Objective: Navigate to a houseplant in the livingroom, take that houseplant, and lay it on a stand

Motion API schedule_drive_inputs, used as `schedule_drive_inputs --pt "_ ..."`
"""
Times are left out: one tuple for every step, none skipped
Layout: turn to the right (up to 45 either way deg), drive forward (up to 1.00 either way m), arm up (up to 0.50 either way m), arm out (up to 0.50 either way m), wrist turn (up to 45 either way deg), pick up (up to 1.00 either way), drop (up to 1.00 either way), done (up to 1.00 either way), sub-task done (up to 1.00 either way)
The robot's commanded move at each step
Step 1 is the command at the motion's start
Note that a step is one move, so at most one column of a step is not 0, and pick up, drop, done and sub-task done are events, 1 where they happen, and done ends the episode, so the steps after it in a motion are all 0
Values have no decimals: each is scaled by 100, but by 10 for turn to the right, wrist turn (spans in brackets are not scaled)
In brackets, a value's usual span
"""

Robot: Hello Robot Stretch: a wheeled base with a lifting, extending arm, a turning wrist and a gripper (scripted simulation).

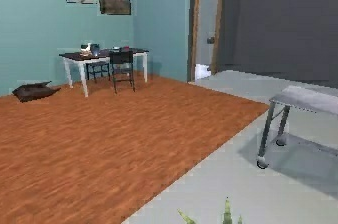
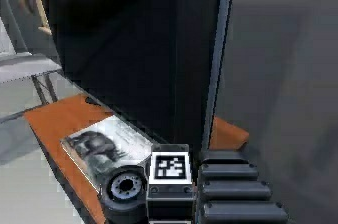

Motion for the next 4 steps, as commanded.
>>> schedule_drive_inputs --pt "-60 0 0 0 0 0 0 0 0" --pt "0 20 0 0 0 0 0 0 0" --pt "450 0 0 0 0 0 0 0 0" --pt "0 75 0 0 0 0 0 0 0"
